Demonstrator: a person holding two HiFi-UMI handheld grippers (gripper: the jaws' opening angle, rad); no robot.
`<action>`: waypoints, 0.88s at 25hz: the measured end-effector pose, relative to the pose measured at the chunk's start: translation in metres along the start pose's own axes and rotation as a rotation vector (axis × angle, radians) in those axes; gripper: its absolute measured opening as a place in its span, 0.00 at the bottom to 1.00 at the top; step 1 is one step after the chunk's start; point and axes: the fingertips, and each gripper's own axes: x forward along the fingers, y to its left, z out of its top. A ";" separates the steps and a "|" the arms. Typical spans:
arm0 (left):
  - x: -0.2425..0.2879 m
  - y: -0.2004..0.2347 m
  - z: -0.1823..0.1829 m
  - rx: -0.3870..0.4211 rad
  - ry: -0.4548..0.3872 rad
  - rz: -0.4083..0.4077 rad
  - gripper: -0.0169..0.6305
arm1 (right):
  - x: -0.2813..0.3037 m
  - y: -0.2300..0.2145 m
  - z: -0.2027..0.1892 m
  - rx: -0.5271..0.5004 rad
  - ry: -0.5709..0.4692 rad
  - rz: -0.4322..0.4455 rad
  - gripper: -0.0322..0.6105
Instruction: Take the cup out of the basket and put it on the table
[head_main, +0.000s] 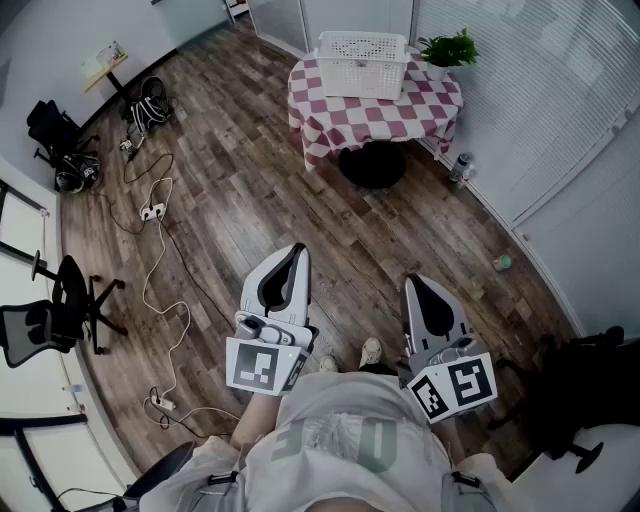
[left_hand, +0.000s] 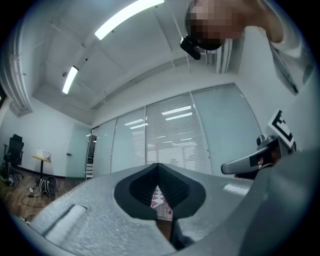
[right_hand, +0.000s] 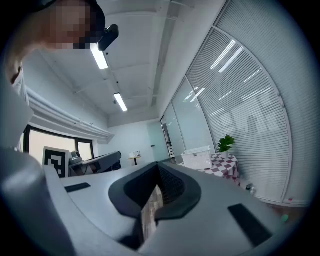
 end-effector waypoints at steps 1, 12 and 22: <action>0.002 0.001 0.000 -0.019 -0.003 0.001 0.03 | 0.000 -0.003 0.000 -0.001 0.001 -0.004 0.06; 0.012 -0.003 -0.001 -0.027 -0.015 0.007 0.03 | 0.004 -0.022 -0.007 0.026 0.016 0.004 0.06; 0.045 -0.019 -0.013 -0.026 -0.012 0.004 0.03 | 0.010 -0.055 -0.001 0.046 -0.035 0.048 0.07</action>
